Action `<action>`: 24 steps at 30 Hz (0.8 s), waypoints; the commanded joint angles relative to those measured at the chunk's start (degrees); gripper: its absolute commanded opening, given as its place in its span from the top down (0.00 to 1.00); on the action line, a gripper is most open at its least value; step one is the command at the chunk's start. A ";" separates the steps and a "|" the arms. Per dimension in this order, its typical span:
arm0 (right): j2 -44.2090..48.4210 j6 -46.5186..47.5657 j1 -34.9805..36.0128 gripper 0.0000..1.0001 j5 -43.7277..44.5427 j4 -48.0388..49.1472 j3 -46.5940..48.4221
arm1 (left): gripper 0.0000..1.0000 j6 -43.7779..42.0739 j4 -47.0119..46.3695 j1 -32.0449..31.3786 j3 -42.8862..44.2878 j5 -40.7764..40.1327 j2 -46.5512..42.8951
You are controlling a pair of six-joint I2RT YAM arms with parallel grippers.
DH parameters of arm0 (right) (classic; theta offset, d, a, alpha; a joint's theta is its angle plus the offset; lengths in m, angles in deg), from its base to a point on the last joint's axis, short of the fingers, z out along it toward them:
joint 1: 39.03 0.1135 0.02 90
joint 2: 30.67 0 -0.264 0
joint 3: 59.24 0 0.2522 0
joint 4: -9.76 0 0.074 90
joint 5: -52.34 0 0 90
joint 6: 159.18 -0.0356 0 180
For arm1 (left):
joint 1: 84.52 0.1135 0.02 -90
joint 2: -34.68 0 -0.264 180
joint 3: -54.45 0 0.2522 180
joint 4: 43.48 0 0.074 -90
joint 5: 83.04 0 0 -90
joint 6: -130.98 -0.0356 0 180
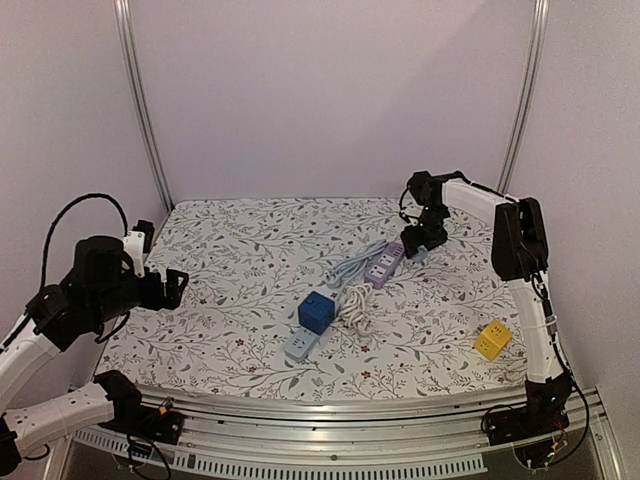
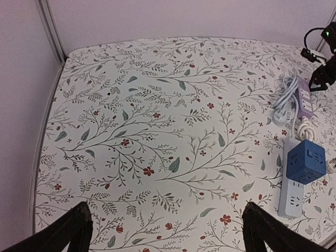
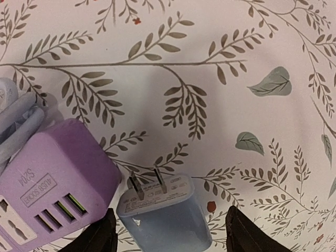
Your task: Insert the plug
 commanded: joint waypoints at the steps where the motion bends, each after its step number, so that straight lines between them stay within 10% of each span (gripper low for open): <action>1: -2.97 1.88 -0.48 0.31 -1.70 -2.72 2.46 | 0.00 -0.61 -0.66 0.91 -0.97 0.62 0.58; 24: -1.40 2.72 -0.49 0.75 -4.59 -5.07 0.79 | 0.00 -0.93 -0.80 0.91 -1.00 1.61 0.32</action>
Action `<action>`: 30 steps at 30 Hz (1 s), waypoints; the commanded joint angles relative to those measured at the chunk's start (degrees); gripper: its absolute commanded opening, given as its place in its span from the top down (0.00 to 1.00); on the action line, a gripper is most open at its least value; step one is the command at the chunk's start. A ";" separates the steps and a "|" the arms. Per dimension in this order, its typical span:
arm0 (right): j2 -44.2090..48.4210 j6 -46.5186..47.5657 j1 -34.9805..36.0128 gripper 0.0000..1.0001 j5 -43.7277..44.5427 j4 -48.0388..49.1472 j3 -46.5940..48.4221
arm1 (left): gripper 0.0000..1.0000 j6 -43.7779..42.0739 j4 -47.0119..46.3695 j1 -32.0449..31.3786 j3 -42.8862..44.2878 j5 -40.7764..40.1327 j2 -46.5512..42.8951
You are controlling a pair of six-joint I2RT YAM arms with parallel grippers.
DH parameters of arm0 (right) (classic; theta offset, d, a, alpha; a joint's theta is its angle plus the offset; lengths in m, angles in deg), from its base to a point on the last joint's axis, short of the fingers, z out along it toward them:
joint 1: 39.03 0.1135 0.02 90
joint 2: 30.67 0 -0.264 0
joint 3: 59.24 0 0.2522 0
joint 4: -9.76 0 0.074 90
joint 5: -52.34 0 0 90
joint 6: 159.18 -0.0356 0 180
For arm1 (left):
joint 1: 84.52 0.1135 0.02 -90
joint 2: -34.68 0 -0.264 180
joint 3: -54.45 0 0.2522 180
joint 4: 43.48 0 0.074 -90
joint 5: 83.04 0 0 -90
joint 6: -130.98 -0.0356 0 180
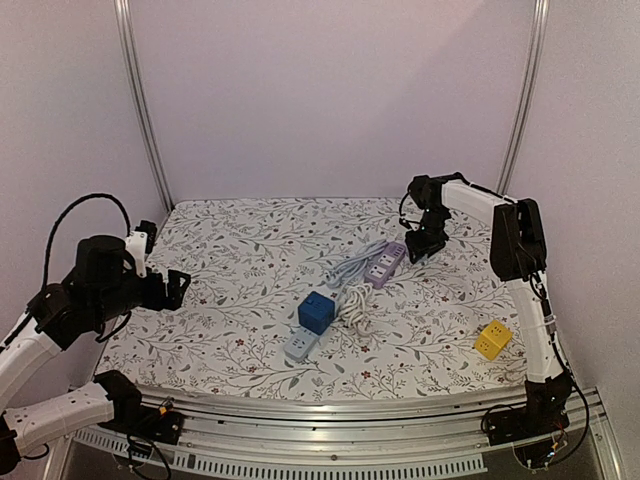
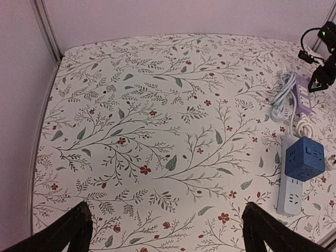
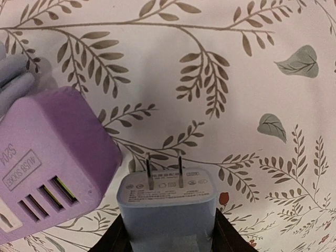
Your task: Insert the plug
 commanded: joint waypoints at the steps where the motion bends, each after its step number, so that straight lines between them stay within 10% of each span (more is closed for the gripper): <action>1: 0.98 -0.66 -0.18 0.78 -2.53 -0.58 -1.10 | 0.00 -0.74 -0.58 0.80 -1.06 0.42 -0.88; 30: 27.95 -6.50 13.69 0.94 5.06 -1.98 -11.47 | 0.00 3.68 8.46 2.15 9.39 -1.56 1.53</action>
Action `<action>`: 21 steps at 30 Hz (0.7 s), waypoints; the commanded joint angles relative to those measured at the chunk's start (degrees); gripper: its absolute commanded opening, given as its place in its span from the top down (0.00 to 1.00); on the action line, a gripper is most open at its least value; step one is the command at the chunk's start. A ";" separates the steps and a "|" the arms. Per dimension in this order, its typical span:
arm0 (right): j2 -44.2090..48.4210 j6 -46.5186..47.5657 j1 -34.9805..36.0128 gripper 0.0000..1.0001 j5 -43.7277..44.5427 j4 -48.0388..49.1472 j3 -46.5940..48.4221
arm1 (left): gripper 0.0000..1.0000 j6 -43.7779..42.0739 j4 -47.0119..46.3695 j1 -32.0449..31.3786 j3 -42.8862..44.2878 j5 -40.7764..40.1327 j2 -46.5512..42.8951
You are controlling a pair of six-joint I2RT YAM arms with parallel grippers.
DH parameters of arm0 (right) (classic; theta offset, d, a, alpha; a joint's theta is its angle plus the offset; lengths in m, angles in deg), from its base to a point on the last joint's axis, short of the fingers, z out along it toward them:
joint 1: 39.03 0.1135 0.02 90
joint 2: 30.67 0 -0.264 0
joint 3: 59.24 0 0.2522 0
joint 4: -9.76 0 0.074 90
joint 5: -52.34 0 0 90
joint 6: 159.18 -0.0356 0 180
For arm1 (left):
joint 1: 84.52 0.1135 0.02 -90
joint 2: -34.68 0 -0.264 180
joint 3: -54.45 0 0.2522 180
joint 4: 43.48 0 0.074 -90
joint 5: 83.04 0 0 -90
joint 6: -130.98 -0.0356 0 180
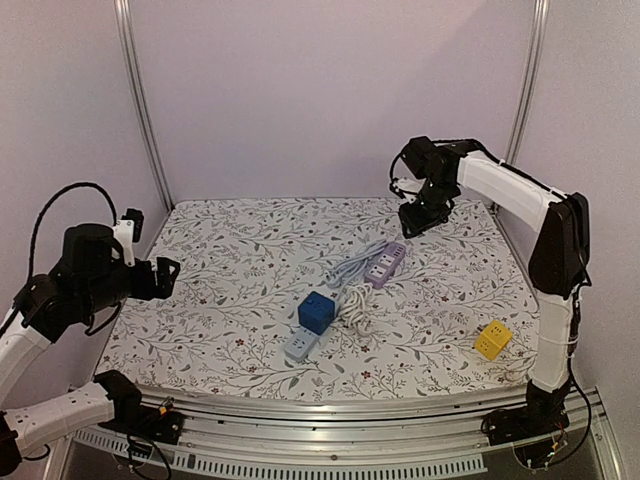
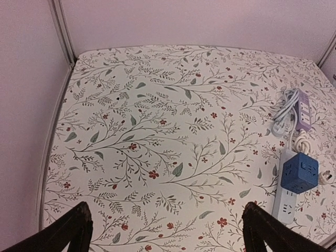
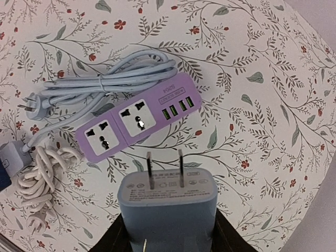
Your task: Insert the plug
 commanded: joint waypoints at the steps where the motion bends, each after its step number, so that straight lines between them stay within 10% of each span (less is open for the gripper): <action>1: 3.77 -3.43 5.60 0.94 0.50 -1.10 0.54 | 0.00 3.32 4.21 0.86 5.26 0.19 1.94; 21: 7.65 -4.46 19.35 0.96 -9.12 2.61 3.19 | 0.01 28.17 -9.60 2.62 12.01 24.84 10.92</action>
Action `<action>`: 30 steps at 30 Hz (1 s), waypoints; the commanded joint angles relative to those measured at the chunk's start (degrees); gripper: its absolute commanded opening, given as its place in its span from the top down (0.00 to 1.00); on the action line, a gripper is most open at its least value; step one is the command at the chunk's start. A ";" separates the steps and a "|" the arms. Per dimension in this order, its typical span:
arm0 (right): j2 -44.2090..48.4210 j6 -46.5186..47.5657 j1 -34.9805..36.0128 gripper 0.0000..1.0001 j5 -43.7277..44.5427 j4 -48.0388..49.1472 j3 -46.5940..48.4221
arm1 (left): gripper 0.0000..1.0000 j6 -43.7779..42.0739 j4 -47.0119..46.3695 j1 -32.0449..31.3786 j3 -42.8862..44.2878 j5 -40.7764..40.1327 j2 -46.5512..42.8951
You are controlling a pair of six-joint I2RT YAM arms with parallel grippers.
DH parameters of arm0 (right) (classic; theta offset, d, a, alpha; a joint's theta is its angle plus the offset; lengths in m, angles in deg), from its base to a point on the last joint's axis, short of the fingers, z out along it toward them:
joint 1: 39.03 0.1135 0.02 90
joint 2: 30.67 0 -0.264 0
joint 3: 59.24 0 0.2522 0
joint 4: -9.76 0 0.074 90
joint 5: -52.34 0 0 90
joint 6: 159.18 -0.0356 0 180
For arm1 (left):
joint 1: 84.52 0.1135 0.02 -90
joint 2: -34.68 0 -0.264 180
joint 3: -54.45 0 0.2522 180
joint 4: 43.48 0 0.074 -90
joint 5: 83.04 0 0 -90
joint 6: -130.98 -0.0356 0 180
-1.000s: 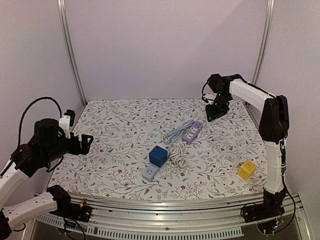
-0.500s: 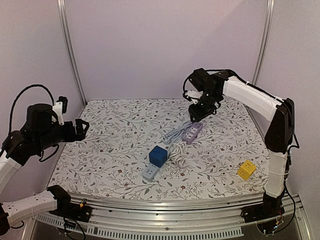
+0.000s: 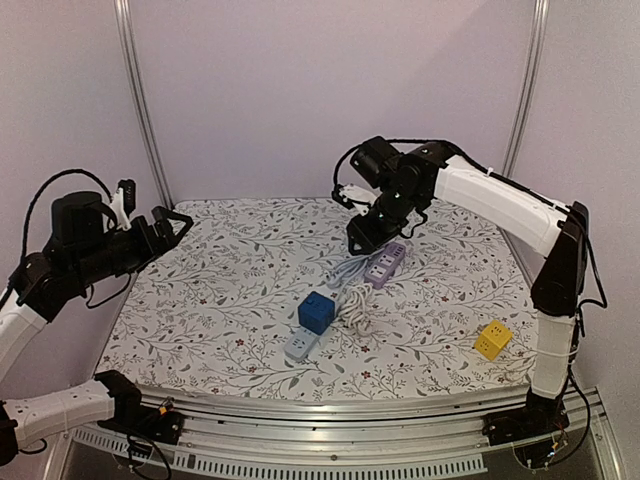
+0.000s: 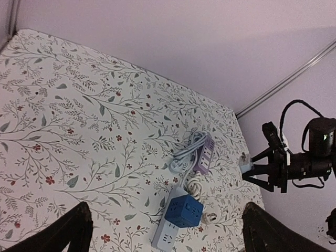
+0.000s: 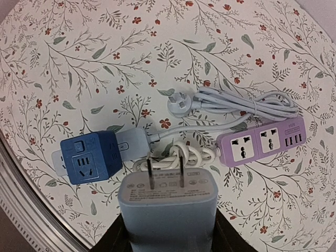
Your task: Insert the plug
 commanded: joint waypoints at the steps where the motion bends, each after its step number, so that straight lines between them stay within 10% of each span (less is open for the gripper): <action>1: 4.26 0.87 1.75 0.96 -4.17 2.38 1.50 | 0.01 2.65 -0.77 1.65 5.10 13.84 7.35; 12: 6.89 2.94 6.72 0.96 -7.62 4.06 3.13 | 0.14 2.09 -4.23 2.17 16.04 44.81 26.76; 30: 2.30 5.75 13.93 0.96 -4.58 3.17 11.32 | 0.27 1.69 -4.23 -1.64 21.87 52.46 40.08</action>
